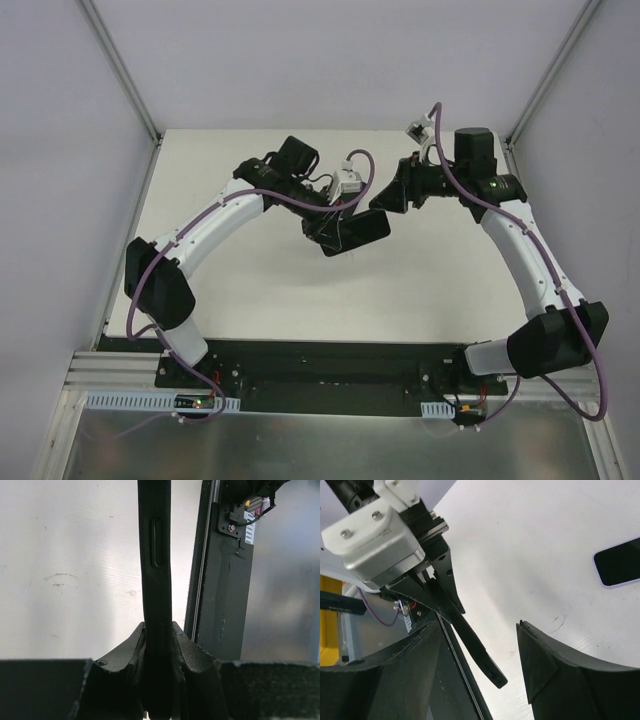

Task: Take the phone out of the phone case
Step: Pick up the phone at the center of the board.

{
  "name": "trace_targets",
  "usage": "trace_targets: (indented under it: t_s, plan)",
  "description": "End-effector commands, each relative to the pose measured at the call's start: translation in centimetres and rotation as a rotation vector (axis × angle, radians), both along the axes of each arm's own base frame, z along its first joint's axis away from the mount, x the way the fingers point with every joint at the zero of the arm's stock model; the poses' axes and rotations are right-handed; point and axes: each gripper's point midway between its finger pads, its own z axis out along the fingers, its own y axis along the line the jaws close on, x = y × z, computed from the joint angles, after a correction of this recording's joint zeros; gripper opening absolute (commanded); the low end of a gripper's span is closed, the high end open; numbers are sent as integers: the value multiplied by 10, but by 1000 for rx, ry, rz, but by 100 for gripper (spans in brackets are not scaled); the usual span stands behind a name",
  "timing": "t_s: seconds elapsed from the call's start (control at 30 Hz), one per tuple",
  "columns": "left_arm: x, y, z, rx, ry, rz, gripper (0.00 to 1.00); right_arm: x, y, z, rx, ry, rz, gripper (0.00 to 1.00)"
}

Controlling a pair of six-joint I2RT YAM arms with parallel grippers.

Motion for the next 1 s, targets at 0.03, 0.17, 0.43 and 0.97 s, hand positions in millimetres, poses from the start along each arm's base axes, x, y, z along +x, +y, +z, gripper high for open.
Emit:
trace_targets:
  t_s: [0.03, 0.17, 0.43, 0.97]
  plan:
    - [0, -3, 43, -93, -73, 15, 0, 4, 7, 19, 136, 36, 2, 68]
    - [-1, -3, 45, -105, -69, 13, 0, 2, 10, 11, 169, 71, 28, 67]
    - [-6, -4, 50, -132, -71, -5, 0, -5, 8, -1, 222, 118, 77, 57]
    - [-1, 2, 1, 76, -287, -6, 0, 17, 13, -1, 388, 375, 86, 0]
